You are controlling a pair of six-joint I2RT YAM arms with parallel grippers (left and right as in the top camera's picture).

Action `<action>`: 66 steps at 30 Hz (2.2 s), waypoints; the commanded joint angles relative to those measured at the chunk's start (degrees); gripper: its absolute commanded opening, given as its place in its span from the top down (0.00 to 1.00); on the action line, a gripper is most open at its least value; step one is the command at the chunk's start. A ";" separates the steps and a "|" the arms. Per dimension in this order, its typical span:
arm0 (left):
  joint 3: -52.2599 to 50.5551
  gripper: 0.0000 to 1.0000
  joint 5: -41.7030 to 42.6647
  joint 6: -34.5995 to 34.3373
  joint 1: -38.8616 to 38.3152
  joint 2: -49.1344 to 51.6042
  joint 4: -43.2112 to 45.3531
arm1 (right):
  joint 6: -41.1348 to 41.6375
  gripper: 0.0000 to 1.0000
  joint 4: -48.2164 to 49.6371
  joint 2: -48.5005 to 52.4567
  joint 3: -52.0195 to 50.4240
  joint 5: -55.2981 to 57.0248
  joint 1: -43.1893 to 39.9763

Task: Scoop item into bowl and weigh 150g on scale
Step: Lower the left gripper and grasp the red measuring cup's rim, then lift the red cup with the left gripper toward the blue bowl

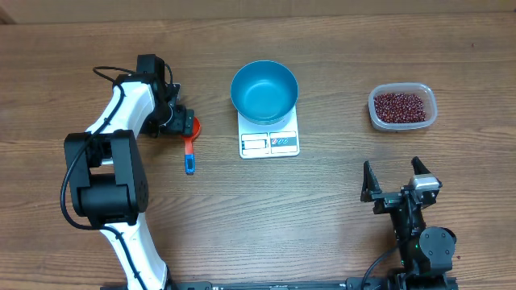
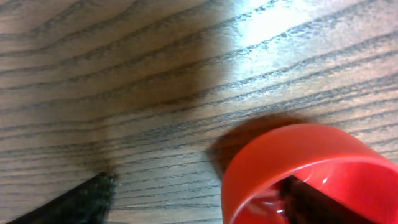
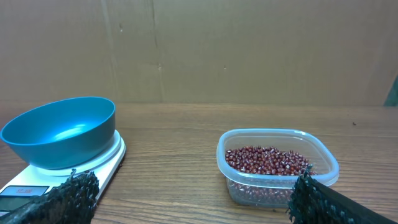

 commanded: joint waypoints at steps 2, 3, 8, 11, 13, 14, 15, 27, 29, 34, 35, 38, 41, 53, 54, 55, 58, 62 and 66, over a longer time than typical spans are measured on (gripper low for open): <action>0.07 0.29 -0.39 -0.31 -0.11 0.17 0.31 | -0.09 0.00 0.35 -0.50 -0.61 -0.04 0.35; 0.07 0.31 -0.39 -0.31 -0.11 0.17 0.33 | -0.09 0.00 0.35 -0.50 -0.61 -0.04 0.35; 0.07 0.50 -0.39 -0.31 -0.11 0.17 0.39 | -0.09 0.00 0.35 -0.50 -0.61 -0.02 0.37; 0.07 0.59 -0.39 -0.31 -0.11 0.17 0.48 | -0.09 0.00 0.35 -0.50 -0.61 -0.04 0.35; 0.07 0.64 -0.39 -0.31 -0.09 0.17 0.46 | -0.09 0.00 0.35 -0.50 -0.61 -0.02 0.35; 0.07 0.66 -0.39 -0.31 -0.11 0.17 0.46 | -0.09 0.00 0.35 -0.50 -0.61 -0.04 0.35; 0.07 0.70 -0.39 -0.31 -0.11 0.17 0.46 | -0.09 0.00 0.35 -0.50 -0.61 -0.02 0.35; 0.07 0.96 -0.37 -0.33 -0.11 0.17 0.81 | -0.09 0.00 0.35 -0.50 -0.61 -0.04 0.35; 0.07 0.96 -0.35 -0.35 -0.11 0.17 0.70 | -0.09 0.00 0.35 -0.50 -0.61 -0.04 0.35; 0.17 0.96 -0.33 -1.01 -0.11 0.07 0.39 | -0.09 0.00 0.35 -0.50 -0.61 -0.02 0.35; 0.31 0.96 -0.11 -0.98 -0.11 0.02 0.17 | -0.09 0.00 0.35 -0.50 -0.61 -0.04 0.35; 1.90 0.96 0.07 -0.98 -0.11 -0.07 -1.51 | -0.09 0.00 0.35 -0.50 -0.61 -0.04 0.35; 4.74 0.96 0.09 -1.01 -0.11 -0.13 -4.11 | -0.09 0.00 0.35 -0.50 -0.61 -0.02 0.35; 17.05 0.96 1.57 -3.13 -0.11 -3.32 -12.39 | -0.09 0.00 0.35 -0.50 -0.61 -0.04 0.35; 17.03 0.96 1.57 -3.39 -0.11 -4.02 -12.37 | -0.09 0.00 0.35 -0.50 -0.61 -0.02 0.35; 17.03 0.96 1.57 -3.45 -0.11 -5.20 -12.39 | -0.09 0.00 0.35 -0.50 -0.61 -0.04 0.35; 17.03 0.96 1.57 -3.52 -0.11 -8.70 -12.50 | -0.09 0.00 0.35 -0.50 -0.61 -0.04 0.35; 17.03 0.96 1.55 -4.37 -0.11 -12.72 -12.55 | -0.09 0.00 0.35 -0.50 -0.61 -0.04 0.35; 17.05 0.96 1.57 -7.08 -0.11 -16.44 -12.94 | -0.09 0.00 0.35 -0.50 -0.61 -0.04 0.35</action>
